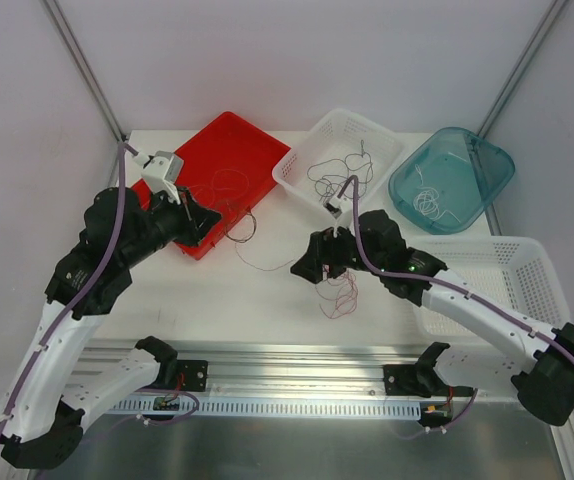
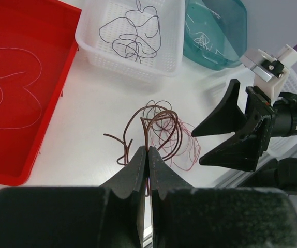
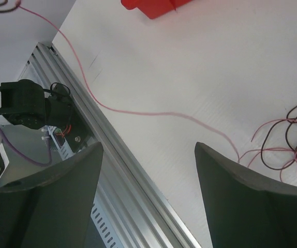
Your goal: Untangle the cables
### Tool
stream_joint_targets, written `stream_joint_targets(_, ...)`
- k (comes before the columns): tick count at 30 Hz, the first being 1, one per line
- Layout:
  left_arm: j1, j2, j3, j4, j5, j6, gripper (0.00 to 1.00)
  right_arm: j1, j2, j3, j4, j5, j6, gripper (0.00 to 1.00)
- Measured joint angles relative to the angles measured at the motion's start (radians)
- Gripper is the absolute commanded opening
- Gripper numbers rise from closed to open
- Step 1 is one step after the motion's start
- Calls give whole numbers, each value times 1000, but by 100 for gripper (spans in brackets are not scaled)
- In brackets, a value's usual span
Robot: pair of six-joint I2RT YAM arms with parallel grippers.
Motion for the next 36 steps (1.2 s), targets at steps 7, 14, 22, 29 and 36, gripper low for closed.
stream_joint_targets(7, 0, 11, 79, -50, -75, 38, 0, 38, 80, 64, 45, -8, -17, 75)
stream_joint_targets(14, 0, 47, 285, -50, -371, 159, 0, 66, 92, 62, 55, -5, -17, 76)
stream_joint_targets(22, 0, 67, 311, -51, -487, 212, 0, 68, 79, 47, 55, 0, -25, 76)
stream_joint_targets(29, 0, 62, 187, -50, -356, 150, 0, 77, 79, 52, 55, 0, -24, 79)
stream_joint_targets(36, -2, 104, 49, -39, -136, 46, 0, 95, 24, 93, 61, 35, 0, 86)
